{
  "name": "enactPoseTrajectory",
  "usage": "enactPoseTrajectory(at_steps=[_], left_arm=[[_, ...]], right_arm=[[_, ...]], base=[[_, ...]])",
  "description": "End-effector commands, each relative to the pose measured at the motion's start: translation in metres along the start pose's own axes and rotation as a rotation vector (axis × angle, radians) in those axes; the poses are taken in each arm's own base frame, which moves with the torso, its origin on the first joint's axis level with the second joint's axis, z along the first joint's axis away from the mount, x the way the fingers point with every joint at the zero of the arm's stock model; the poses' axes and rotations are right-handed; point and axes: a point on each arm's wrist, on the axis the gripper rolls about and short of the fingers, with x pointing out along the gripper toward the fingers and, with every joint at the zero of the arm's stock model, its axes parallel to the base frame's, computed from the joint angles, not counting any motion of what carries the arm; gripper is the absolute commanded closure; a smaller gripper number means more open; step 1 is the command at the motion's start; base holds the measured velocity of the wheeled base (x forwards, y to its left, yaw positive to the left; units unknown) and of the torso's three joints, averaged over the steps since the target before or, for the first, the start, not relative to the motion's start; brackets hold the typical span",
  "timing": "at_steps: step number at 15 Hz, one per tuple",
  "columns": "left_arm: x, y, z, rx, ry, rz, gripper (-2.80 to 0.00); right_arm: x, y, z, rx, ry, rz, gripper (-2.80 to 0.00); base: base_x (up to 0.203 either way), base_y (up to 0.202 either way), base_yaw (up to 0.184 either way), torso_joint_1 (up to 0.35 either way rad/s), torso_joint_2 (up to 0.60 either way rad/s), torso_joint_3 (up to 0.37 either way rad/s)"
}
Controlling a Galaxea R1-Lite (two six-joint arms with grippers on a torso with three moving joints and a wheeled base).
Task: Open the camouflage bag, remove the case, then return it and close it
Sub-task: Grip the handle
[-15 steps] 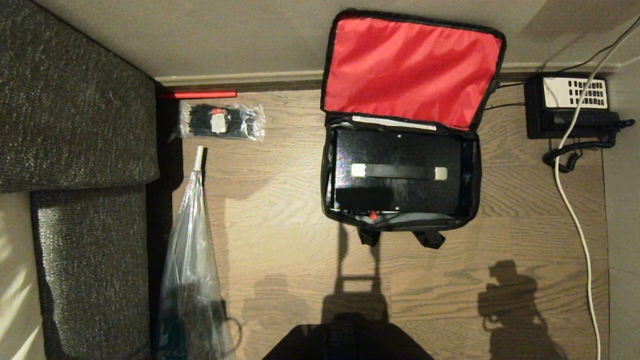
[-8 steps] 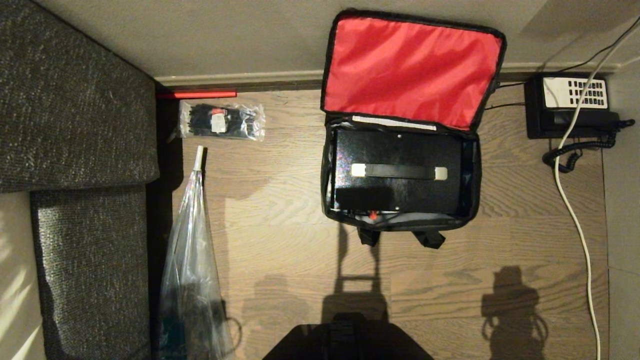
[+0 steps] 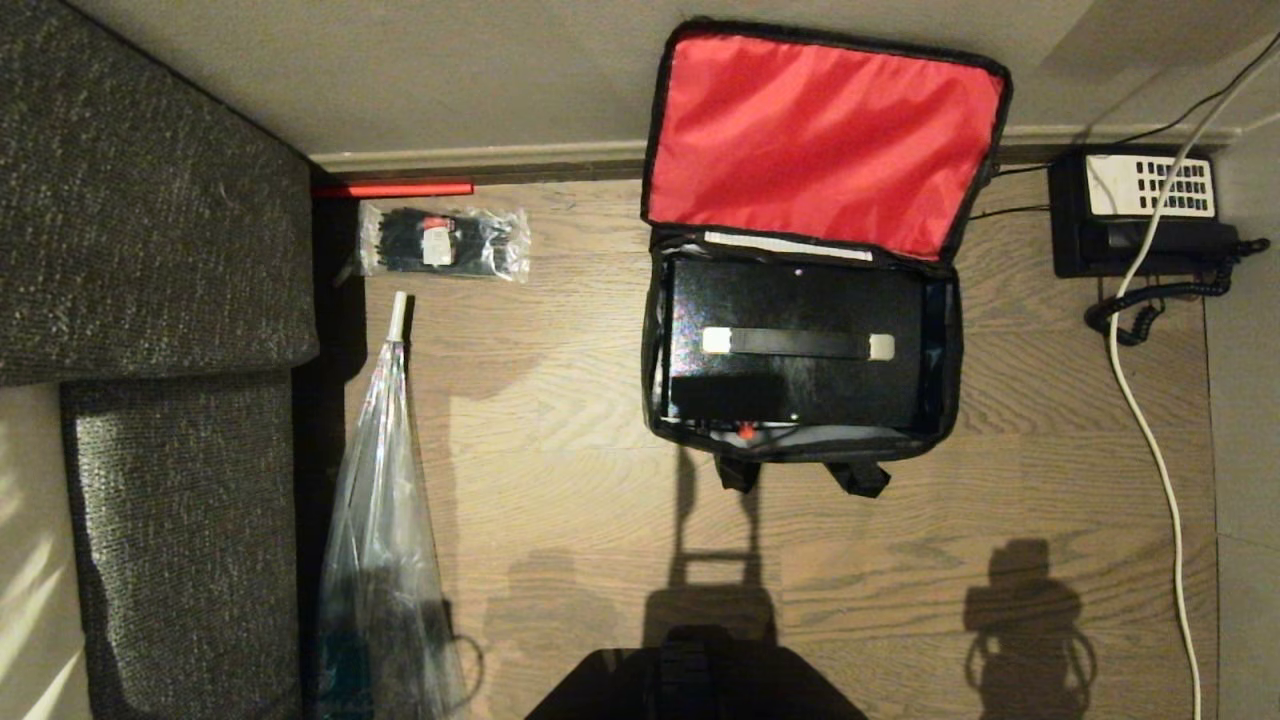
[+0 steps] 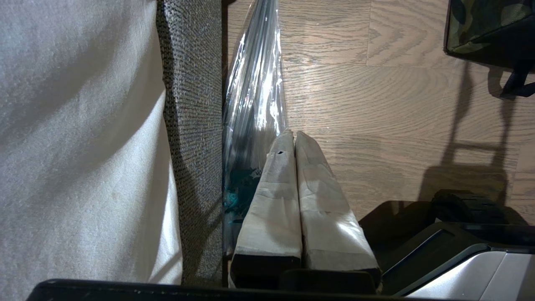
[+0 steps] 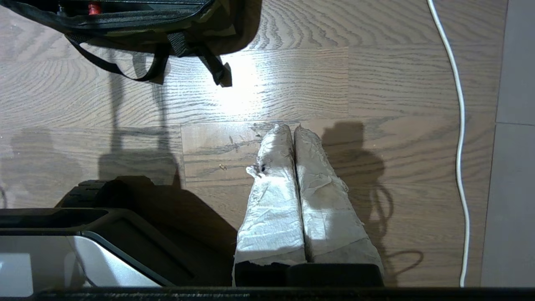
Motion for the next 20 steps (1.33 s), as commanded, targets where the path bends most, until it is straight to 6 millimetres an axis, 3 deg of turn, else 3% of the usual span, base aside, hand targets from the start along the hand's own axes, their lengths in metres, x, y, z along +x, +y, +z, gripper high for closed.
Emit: enactPoseTrajectory(at_steps=[1, 20], left_arm=[[-0.0001, 0.0000, -0.0001, -0.001, -0.002, 0.001, 0.00], [-0.0001, 0.0000, -0.0001, -0.001, -0.002, 0.001, 0.00]], right_arm=[[-0.0015, 0.0000, -0.0039, -0.002, -0.019, 0.001, 0.00], [-0.0015, -0.0001, -0.0039, 0.001, -0.019, -0.003, 0.00]], base=[[0.000, 0.000, 0.000, 0.000, 0.00, 0.000], [0.000, 0.000, 0.000, 0.000, 0.00, 0.000]])
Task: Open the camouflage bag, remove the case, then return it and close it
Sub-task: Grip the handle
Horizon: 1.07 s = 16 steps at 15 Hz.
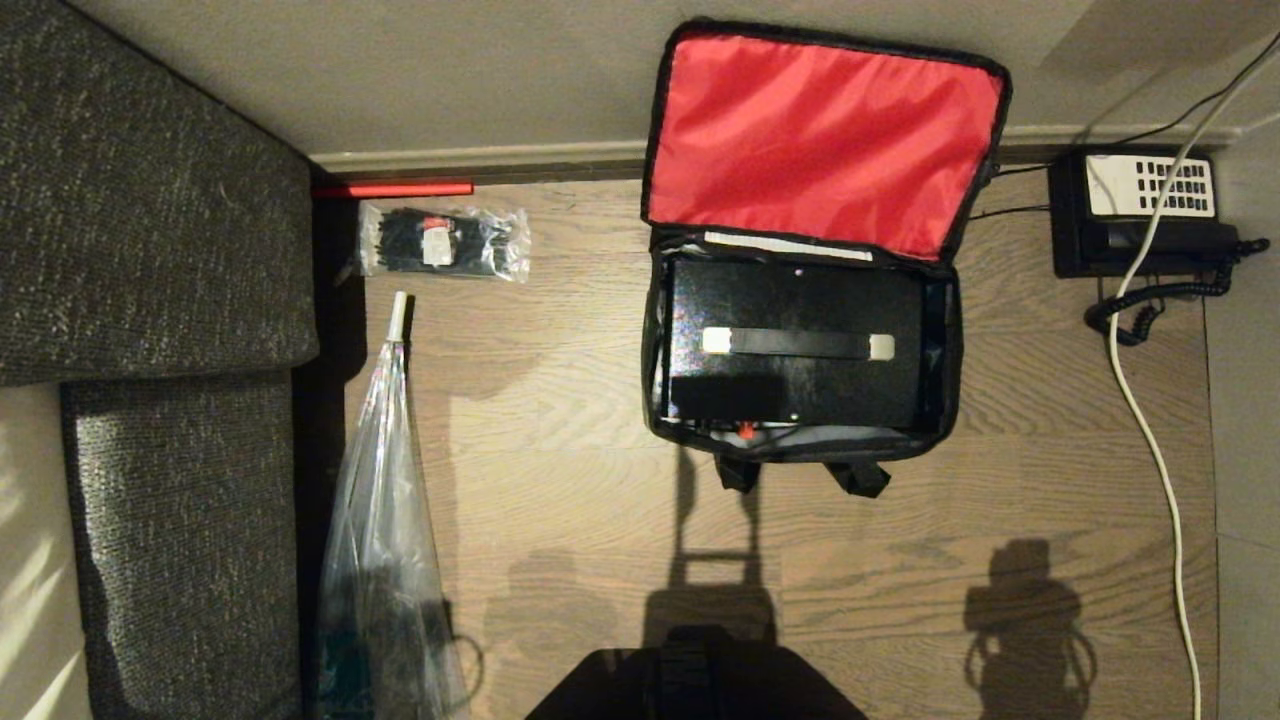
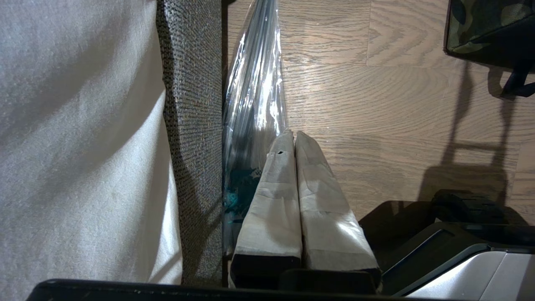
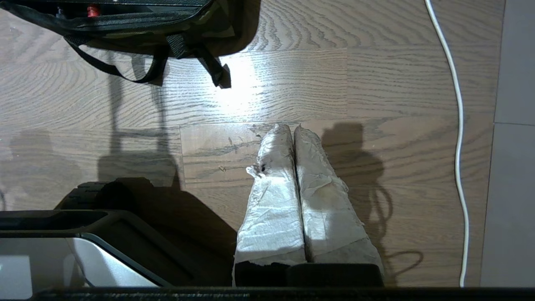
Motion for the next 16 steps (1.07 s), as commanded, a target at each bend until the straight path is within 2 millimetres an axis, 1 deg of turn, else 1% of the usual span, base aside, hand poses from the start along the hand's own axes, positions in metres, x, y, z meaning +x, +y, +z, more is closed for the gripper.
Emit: enactPoseTrajectory(at_steps=[1, 12, 16], left_arm=[[-0.0001, 0.0000, -0.0001, 0.000, -0.002, 0.001, 0.00], [-0.0001, 0.0000, -0.0001, -0.002, -0.002, 0.000, 0.00], [-0.0001, 0.0000, -0.0001, -0.002, -0.002, 0.000, 0.00]], right_arm=[[-0.0014, 0.0000, -0.0039, 0.000, -0.018, 0.001, 0.00], [-0.0014, 0.0000, -0.0039, 0.000, -0.018, 0.000, 0.00], [-0.0014, 0.0000, -0.0039, 0.000, -0.018, 0.001, 0.00]], base=[[0.000, 0.000, 0.000, 0.000, 0.00, 0.000], [0.000, 0.000, 0.000, 0.000, 0.00, 0.000], [0.000, 0.000, 0.000, 0.002, 0.00, 0.132]])
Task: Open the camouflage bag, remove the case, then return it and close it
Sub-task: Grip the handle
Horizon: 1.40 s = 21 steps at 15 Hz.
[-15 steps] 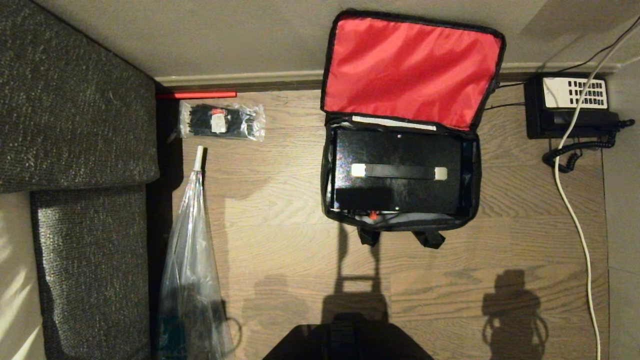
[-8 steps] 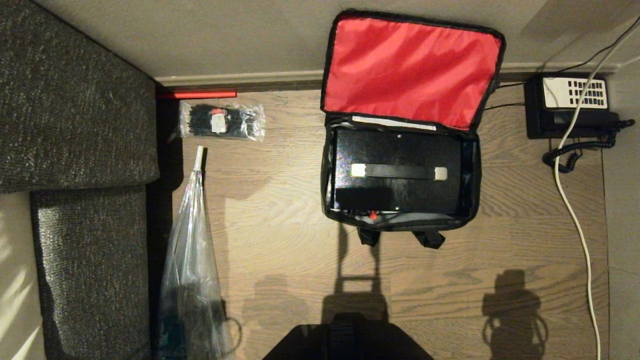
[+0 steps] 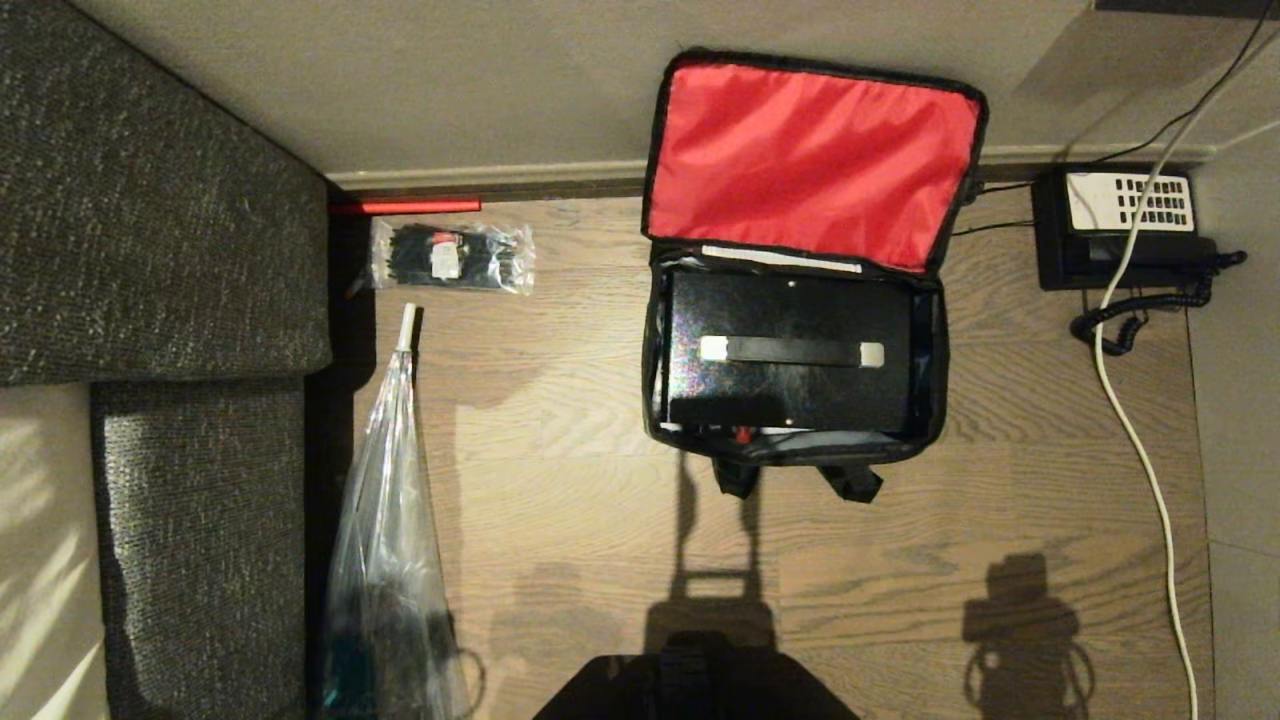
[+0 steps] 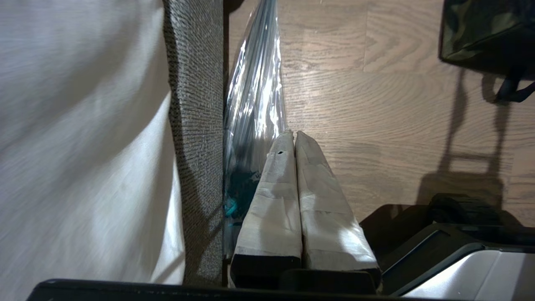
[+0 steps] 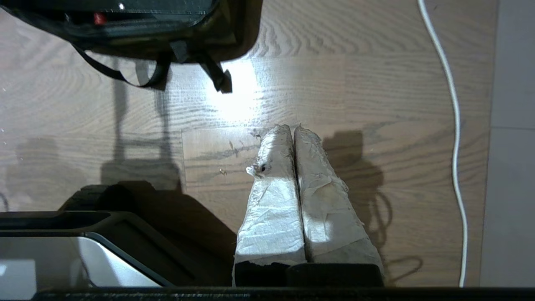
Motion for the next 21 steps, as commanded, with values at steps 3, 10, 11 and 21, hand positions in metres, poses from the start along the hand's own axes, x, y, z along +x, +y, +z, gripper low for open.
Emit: enactPoseTrajectory(at_steps=[3, 10, 11, 21], left_arm=[[-0.0001, 0.0000, -0.0001, 0.000, -0.002, 0.001, 0.00], [-0.0001, 0.0000, -0.0001, -0.003, -0.002, 0.001, 0.00], [-0.0001, 0.0000, -0.0001, -0.003, -0.002, 0.001, 0.00], [-0.0001, 0.0000, -0.0001, -0.004, -0.001, 0.001, 0.00]], right_arm=[[-0.0014, 0.0000, -0.0040, 0.000, -0.018, 0.001, 0.00], [-0.0014, 0.0000, -0.0040, 0.000, -0.018, 0.001, 0.00], [-0.0014, 0.0000, -0.0040, 0.000, -0.018, 0.001, 0.00], [-0.0014, 0.0000, -0.0040, 0.000, -0.018, 0.001, 0.00]], base=[[0.000, 0.000, 0.000, 0.001, 0.00, 0.204], [0.000, 0.000, 0.000, 0.003, 0.00, 0.203], [0.000, 0.000, 0.000, 0.002, 0.00, 0.210], [0.000, 0.000, 0.000, 0.003, 0.00, 0.207]])
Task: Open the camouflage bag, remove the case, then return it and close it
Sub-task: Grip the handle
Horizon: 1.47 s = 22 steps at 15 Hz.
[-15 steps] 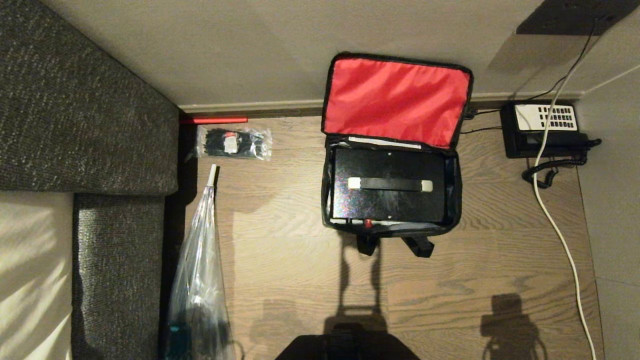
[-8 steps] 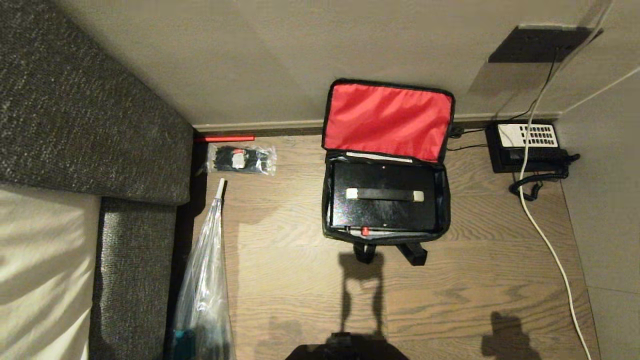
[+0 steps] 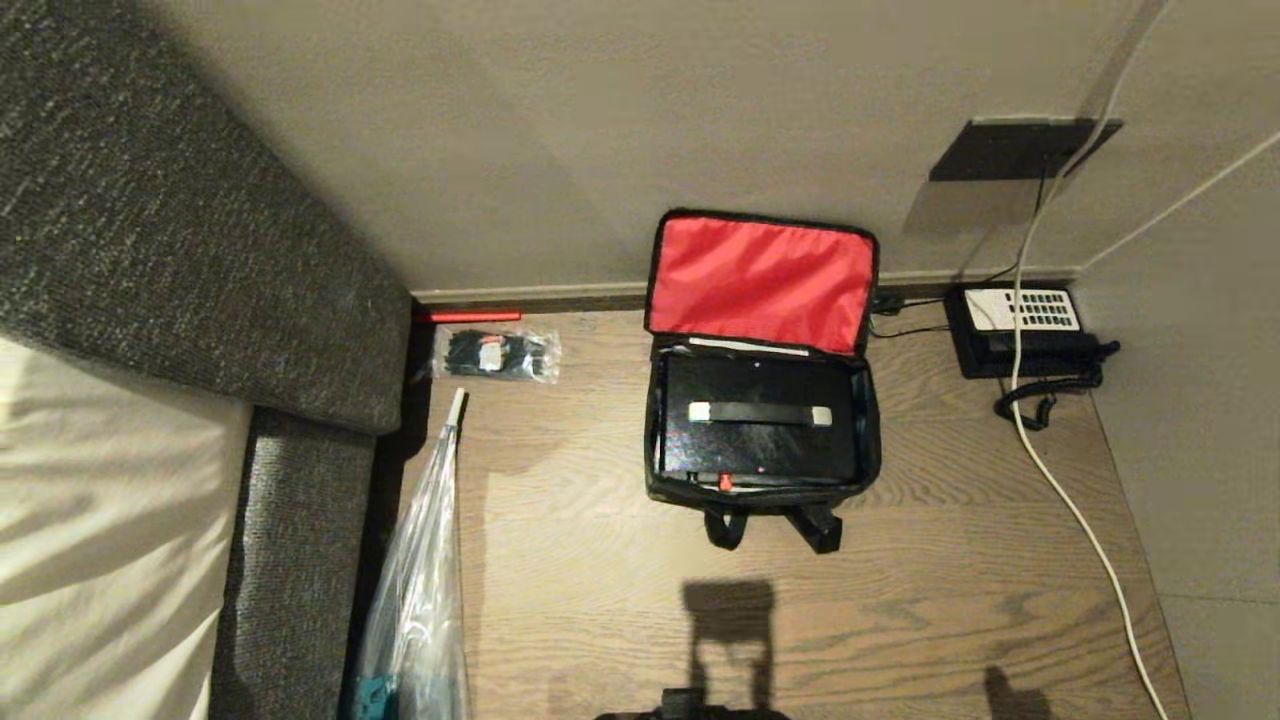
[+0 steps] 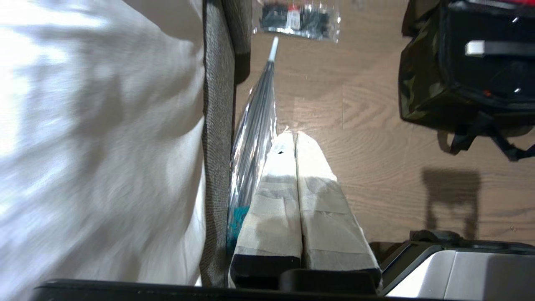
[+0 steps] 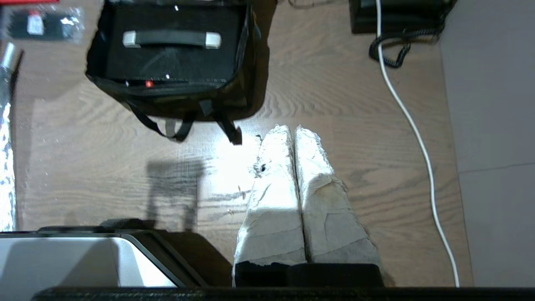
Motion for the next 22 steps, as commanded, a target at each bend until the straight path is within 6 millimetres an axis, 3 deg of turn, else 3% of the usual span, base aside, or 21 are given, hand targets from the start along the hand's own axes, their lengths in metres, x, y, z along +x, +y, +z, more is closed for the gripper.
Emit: enactPoseTrajectory(at_steps=[1, 22], left_arm=[[-0.0001, 0.0000, -0.0001, -0.001, -0.002, 0.001, 0.00], [-0.0001, 0.0000, -0.0001, 0.005, -0.002, 0.001, 0.00]], right_arm=[[-0.0015, 0.0000, -0.0040, 0.000, -0.019, 0.000, 0.00], [-0.0015, 0.0000, -0.0040, 0.000, -0.019, 0.001, 0.00]], base=[[0.000, 0.000, 0.000, 0.002, 0.00, 0.203], [0.000, 0.000, 0.000, 0.002, 0.00, 0.203]])
